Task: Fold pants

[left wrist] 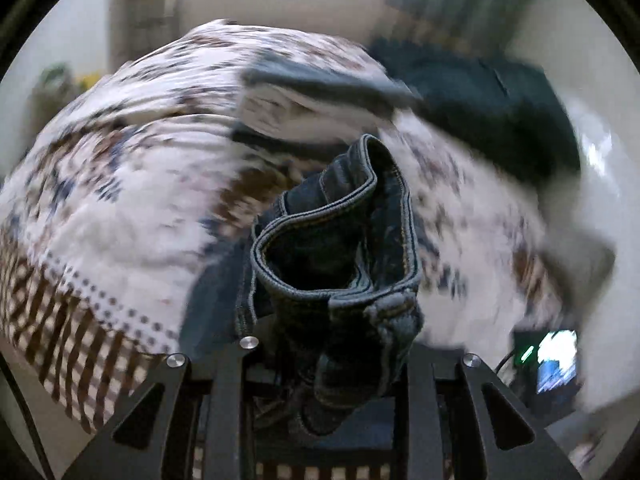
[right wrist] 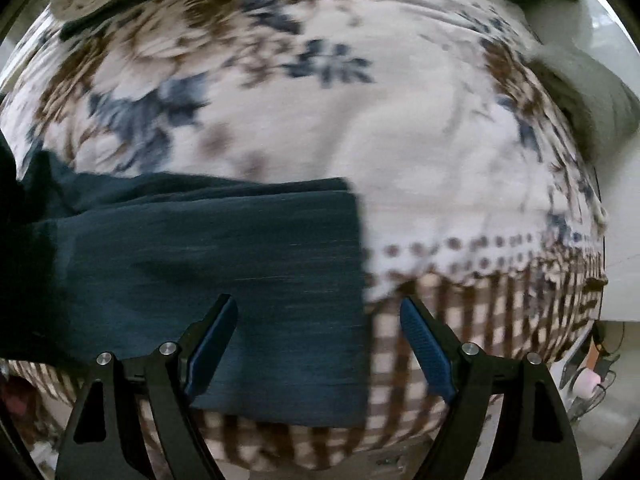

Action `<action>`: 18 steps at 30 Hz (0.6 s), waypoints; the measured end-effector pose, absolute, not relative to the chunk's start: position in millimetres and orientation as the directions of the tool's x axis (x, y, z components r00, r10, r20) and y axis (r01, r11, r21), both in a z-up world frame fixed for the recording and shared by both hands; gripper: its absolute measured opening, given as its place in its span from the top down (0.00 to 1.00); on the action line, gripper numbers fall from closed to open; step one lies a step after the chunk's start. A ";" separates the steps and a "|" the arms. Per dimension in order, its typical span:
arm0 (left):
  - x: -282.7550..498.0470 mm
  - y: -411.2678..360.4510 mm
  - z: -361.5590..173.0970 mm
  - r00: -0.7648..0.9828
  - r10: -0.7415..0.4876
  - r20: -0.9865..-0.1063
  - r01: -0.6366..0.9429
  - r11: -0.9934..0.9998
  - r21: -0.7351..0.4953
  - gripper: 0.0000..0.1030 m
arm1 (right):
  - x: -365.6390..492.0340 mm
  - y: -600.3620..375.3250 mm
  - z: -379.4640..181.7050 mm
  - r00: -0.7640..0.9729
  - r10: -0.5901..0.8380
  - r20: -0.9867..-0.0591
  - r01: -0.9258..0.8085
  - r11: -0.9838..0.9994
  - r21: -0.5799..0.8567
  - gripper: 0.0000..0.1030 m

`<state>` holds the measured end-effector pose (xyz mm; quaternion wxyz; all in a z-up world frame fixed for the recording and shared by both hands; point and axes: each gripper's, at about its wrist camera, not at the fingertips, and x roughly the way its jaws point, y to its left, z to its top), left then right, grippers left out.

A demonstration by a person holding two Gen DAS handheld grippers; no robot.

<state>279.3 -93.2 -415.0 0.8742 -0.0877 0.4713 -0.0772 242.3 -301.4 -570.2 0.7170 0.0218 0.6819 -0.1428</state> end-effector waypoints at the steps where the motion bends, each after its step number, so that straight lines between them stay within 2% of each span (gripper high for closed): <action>1: 278.7 -110.1 -423.7 0.528 -0.215 -0.821 0.095 0.976 -0.194 0.77 | 240.6 -312.5 -570.1 0.027 -0.181 -0.983 0.253 0.953 -0.168 0.17; 4: 270.2 -163.8 -454.7 0.505 -0.140 -0.852 0.220 0.975 -0.030 0.77 | 236.0 -351.2 -565.7 0.013 -0.193 -0.981 0.292 0.939 -0.181 0.17; 7: 262.9 -198.3 -494.4 0.445 -0.064 -0.893 0.298 0.951 0.081 0.77 | 226.1 -380.0 -568.7 -0.017 -0.205 -0.979 0.325 0.925 -0.200 0.17; 11: 255.5 -215.7 -520.2 0.435 -0.001 -0.900 0.357 0.918 0.171 0.77 | 216.9 -400.5 -568.3 -0.038 -0.215 -0.976 0.339 0.916 -0.214 0.17; 14: 257.4 -221.9 -523.3 0.423 0.019 -0.906 0.380 0.904 0.196 0.72 | 213.1 -407.2 -568.0 -0.045 -0.200 -0.979 0.344 0.917 -0.203 0.17; 16: 258.4 -227.3 -523.4 0.411 0.040 -0.911 0.386 0.898 0.214 0.65 | 213.1 -411.7 -569.4 -0.050 -0.177 -0.983 0.349 0.919 -0.183 0.17; 18: 256.4 -230.9 -521.2 0.422 0.071 -0.904 0.387 0.887 0.251 0.64 | 213.6 -408.0 -568.7 -0.051 -0.166 -0.985 0.350 0.921 -0.173 0.17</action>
